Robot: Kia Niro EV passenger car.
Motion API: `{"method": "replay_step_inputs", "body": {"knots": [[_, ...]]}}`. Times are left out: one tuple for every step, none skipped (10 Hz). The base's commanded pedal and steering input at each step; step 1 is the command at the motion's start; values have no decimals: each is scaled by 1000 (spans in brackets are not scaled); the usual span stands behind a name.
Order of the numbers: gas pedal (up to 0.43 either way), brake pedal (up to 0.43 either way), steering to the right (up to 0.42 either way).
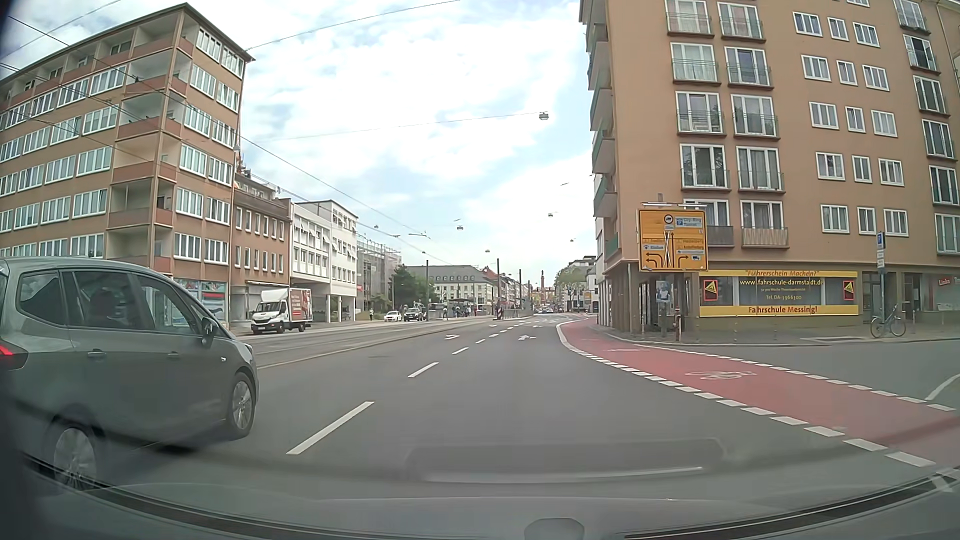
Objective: Follow the waypoints while adhering to traffic rules and regulations
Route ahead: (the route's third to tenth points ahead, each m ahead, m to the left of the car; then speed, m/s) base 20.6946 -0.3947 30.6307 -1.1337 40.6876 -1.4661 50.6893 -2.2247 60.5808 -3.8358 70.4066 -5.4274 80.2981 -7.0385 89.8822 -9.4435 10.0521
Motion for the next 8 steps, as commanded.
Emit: {"method": "replay_step_inputs", "body": {"knots": [[87, 30, 7], [87, 30, 7], [87, 30, 7], [87, 30, 8], [87, 30, 9], [87, 30, 10], [87, 30, 10], [87, 30, 10]]}}
